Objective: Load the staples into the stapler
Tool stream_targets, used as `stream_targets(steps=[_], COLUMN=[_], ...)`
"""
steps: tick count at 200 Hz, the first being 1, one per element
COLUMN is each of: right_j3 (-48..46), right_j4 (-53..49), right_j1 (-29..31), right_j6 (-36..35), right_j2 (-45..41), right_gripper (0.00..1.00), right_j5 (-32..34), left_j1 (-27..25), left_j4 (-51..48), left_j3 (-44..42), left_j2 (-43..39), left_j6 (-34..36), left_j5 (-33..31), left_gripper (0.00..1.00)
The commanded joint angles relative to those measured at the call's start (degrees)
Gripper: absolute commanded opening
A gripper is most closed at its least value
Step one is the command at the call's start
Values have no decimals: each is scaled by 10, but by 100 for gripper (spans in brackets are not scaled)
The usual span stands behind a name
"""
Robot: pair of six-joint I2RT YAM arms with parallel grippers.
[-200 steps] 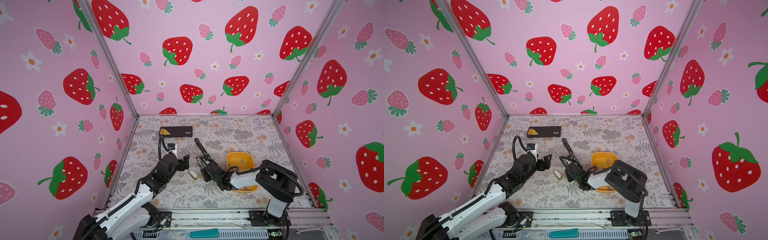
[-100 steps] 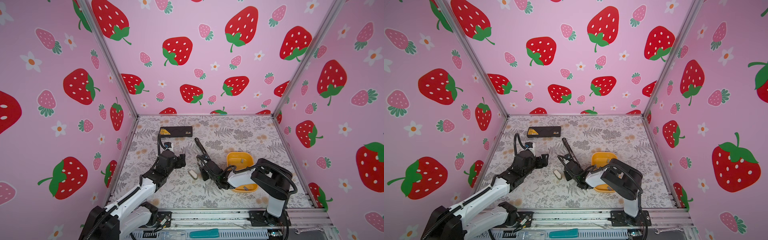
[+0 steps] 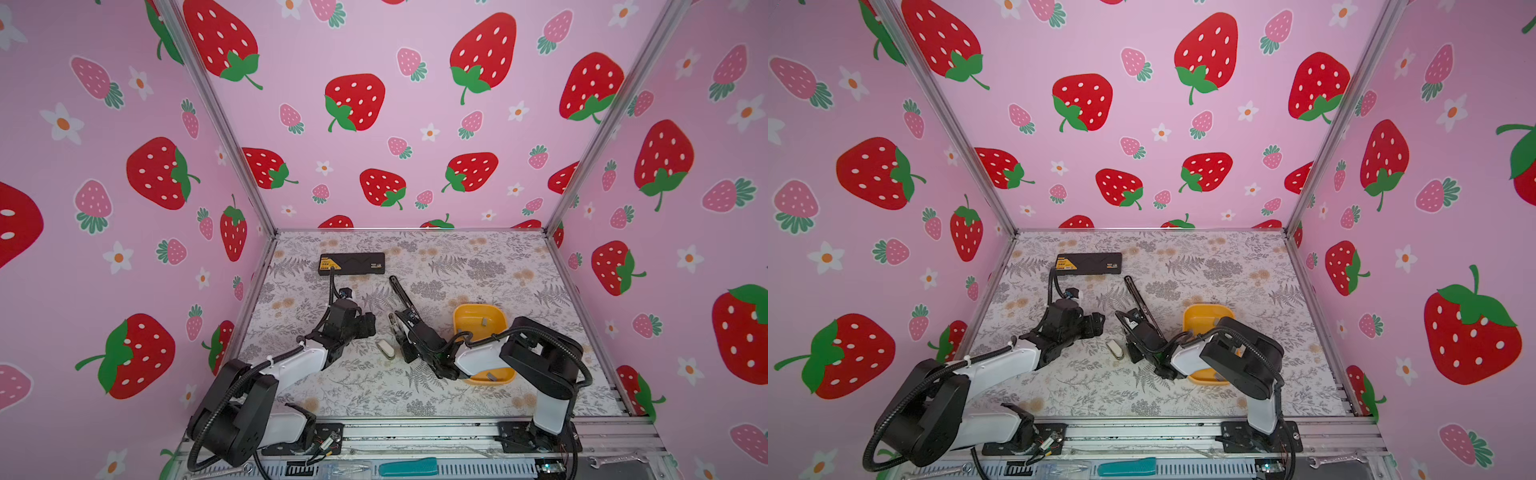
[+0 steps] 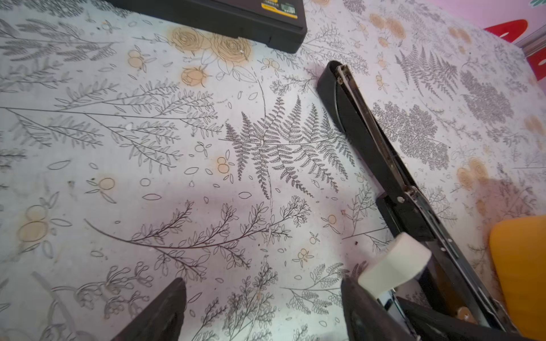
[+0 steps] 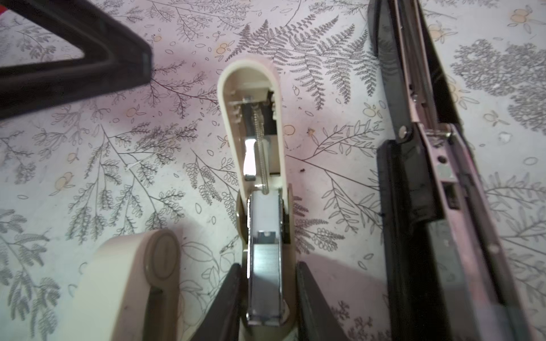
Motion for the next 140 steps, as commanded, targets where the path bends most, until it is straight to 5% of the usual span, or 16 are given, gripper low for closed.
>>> stream_targets(steps=[1,81,140], right_j3=[-21,-30,-42], right_j4=[-34,-3,27], right_j1=[14,19,22], right_j6=[12,16,19], right_j2=[16,32,39], right_gripper=[22,22,22], right_j5=[-43,-54,-47], left_j1=[4,4,3], left_j4=[40,157,284], left_j3=[23,8,-13], left_j2=[36,112,160], left_j6=[6,24,62], left_j5=[23,60,152], left_gripper=[83,82,83])
